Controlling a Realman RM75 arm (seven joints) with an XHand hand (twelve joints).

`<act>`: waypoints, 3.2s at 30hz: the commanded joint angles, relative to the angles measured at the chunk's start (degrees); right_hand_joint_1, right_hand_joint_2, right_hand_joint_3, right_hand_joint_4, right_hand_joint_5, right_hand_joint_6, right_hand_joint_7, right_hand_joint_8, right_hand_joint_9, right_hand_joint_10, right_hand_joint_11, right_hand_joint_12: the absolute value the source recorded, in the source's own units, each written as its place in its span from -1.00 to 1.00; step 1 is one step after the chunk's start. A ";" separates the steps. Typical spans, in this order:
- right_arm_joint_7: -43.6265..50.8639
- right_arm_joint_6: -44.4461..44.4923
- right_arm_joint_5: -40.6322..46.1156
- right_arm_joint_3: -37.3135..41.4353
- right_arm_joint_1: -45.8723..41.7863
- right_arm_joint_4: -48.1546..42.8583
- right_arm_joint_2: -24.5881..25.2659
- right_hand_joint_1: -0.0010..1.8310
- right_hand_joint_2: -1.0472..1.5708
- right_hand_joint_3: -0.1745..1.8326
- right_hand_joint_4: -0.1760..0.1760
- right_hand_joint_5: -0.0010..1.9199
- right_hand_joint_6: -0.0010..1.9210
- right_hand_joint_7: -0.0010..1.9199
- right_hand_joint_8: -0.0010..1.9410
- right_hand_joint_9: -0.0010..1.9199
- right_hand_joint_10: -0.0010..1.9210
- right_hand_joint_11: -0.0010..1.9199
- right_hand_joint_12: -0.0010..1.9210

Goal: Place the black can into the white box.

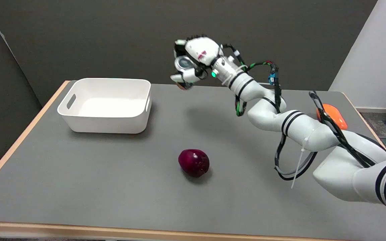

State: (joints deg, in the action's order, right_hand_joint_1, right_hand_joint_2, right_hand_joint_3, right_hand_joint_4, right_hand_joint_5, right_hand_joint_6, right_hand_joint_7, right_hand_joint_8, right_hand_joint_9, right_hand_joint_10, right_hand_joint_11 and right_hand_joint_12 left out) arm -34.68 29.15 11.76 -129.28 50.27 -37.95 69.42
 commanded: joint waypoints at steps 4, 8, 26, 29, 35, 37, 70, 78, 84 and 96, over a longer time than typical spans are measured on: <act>0.90 7.74 1.59 -2.85 4.51 -0.60 16.96 0.31 0.55 -0.31 -0.72 -0.34 0.54 -0.05 0.43 -0.11 0.55 -0.27 1.00; 1.28 4.43 1.59 -6.57 6.92 8.62 23.69 0.31 0.55 -0.29 -0.71 -0.34 0.54 -0.05 0.43 -0.11 0.55 -0.26 1.00; 1.51 -6.51 1.67 -7.99 1.37 10.61 27.46 0.29 0.61 -0.44 -0.53 -0.36 0.56 -0.10 0.44 -0.12 0.53 -0.39 1.00; 4.74 -6.36 3.98 -6.71 1.11 13.63 27.39 0.29 0.63 -0.46 -0.76 -0.34 0.56 -0.17 0.49 -0.13 0.56 -0.41 1.00; 16.88 -2.49 15.11 -4.30 1.66 14.41 26.99 0.29 0.66 -0.49 -1.00 -0.31 0.57 -0.26 0.56 -0.15 0.61 -0.44 1.00; 19.05 -1.58 16.03 -4.13 2.05 13.39 26.98 0.29 0.66 -0.49 -1.00 -0.31 0.57 -0.26 0.56 -0.15 0.61 -0.45 1.00; 21.19 -5.98 16.53 -6.06 5.70 20.56 28.02 0.29 0.65 -0.49 -1.00 -0.31 0.57 -0.26 0.56 -0.15 0.62 -0.41 1.00; 21.19 -5.89 16.53 -3.90 4.46 22.32 27.30 0.28 0.67 -0.50 -1.00 -0.34 0.61 -0.29 0.61 -0.17 0.65 -0.51 1.00; 21.19 -5.64 16.53 -3.89 4.70 21.44 27.22 0.27 0.68 -0.50 -1.00 -0.35 0.62 -0.29 0.61 -0.19 0.66 -0.52 1.00; 21.21 -7.55 16.14 -3.49 4.30 17.06 26.83 -0.30 0.41 -0.02 0.48 -0.65 -0.21 -0.39 -0.10 -0.40 0.20 -0.55 0.59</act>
State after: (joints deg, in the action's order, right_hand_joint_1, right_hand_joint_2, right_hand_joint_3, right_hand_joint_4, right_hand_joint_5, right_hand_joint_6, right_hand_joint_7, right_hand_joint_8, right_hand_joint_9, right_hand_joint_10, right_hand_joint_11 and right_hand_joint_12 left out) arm -13.62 23.41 28.15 -133.39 55.19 -18.40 96.69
